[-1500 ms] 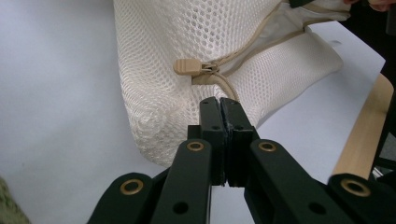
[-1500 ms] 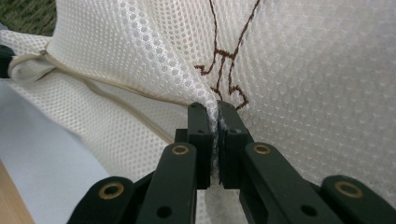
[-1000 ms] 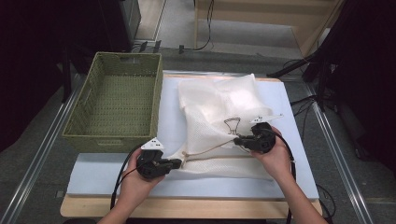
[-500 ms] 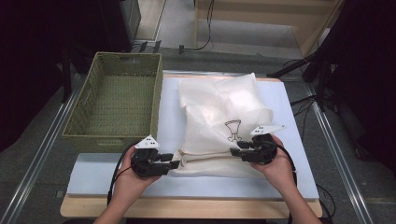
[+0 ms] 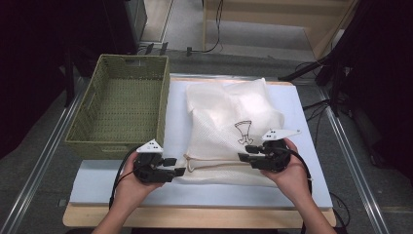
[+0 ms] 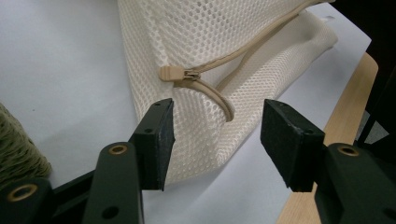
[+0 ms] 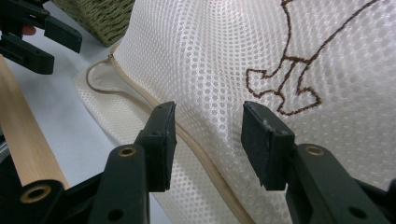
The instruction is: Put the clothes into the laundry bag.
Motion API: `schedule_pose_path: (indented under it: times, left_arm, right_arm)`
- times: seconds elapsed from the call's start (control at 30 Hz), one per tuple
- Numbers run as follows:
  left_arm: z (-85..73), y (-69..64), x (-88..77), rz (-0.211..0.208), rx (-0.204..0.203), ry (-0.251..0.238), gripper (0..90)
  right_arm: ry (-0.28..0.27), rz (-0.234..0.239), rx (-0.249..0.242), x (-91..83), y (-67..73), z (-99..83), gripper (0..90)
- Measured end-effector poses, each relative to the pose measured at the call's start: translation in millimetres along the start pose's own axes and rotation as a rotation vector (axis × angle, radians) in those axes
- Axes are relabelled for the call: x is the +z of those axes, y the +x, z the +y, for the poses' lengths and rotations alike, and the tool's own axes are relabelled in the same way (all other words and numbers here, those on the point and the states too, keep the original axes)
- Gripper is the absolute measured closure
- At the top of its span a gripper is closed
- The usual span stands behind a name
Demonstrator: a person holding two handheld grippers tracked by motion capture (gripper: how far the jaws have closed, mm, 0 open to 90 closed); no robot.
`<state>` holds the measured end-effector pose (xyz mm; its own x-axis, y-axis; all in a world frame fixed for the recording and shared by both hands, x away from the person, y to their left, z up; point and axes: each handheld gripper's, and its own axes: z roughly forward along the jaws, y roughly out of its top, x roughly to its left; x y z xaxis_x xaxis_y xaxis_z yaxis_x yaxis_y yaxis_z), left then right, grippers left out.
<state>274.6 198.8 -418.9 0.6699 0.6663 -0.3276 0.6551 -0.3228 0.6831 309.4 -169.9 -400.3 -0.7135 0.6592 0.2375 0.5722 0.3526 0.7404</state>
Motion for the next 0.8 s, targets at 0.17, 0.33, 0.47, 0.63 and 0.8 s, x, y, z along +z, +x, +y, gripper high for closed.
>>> schedule_pose_path:
  times: [0.17, 0.33, 0.47, 0.63, 0.8]
  left_arm:
    - [-1.9, 2.4, -3.0, -0.014, -0.007, -0.008, 44.0]
    - [-2.7, 5.0, -6.3, -0.002, -0.007, -0.005, 43.3]
    - [-2.7, 7.0, -8.9, -0.003, -0.017, -0.010, 43.5]
    - [-2.7, 6.7, -9.9, 0.019, -0.011, 0.001, 45.1]
    - [-3.2, 9.6, -12.8, 0.025, -0.020, -0.010, 45.0]
  right_arm:
    - [-0.013, 0.001, -0.007, 0.6, 5.1, 5.1, 52.3]
    - [-0.008, -0.007, -0.056, 1.1, 16.7, 11.4, 50.3]
    - [0.003, 0.022, -0.064, 4.7, 22.1, 17.3, 52.2]
    - [0.011, 0.072, -0.085, 8.2, 29.9, 25.1, 55.7]
    - [0.028, 0.086, -0.102, 19.9, 40.1, 33.9, 56.7]
